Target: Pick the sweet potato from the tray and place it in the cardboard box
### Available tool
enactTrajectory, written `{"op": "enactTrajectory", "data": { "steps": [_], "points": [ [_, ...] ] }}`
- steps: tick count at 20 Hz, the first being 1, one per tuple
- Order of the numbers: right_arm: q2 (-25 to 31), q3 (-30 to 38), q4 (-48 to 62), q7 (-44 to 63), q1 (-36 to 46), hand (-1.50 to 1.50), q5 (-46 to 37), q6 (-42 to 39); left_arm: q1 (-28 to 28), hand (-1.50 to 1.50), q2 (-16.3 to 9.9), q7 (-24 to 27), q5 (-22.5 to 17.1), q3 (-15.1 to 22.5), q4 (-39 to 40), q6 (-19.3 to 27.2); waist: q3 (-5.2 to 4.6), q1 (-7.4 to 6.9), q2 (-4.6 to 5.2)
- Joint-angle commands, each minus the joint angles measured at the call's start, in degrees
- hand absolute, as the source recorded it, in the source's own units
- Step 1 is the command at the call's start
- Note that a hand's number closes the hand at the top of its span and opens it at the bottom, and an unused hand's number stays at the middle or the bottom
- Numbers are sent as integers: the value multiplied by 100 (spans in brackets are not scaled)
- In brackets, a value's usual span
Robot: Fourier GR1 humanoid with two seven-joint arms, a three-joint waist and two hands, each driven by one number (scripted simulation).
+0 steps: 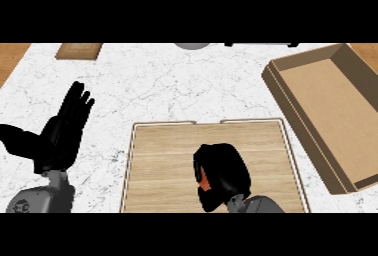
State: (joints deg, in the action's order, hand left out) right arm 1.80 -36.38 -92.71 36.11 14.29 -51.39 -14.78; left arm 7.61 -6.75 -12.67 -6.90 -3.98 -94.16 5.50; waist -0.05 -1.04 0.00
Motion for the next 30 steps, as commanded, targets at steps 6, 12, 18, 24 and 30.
{"op": "enactTrajectory", "data": {
  "steps": [6, 12, 18, 24, 30],
  "points": [
    [-178, -747, 215, 196, 955, 150, -1001, 517, 49, 0, 26, -103, 71, -29, 10, 102, 5, 94, -7],
    [-179, -1074, -787, 773, 1443, 150, -954, -317, -580, 0, -55, -119, -108, -66, -583, -136, 4, 57, -24],
    [-180, -727, -1605, 2225, 2039, 150, -897, 618, -141, 0, 47, -113, 75, 44, -198, 15, 3, 71, -32],
    [-180, 448, -1675, 2510, 2624, 150, -1371, 304, -57, 0, 33, 215, 59, -96, 256, -55, 0, 128, -7],
    [122, 1778, -2153, 2366, 2849, 150, -935, -565, -311, 0, 33, 63, -15, -110, -134, -60, 2, 109, -16]
  ]
}}
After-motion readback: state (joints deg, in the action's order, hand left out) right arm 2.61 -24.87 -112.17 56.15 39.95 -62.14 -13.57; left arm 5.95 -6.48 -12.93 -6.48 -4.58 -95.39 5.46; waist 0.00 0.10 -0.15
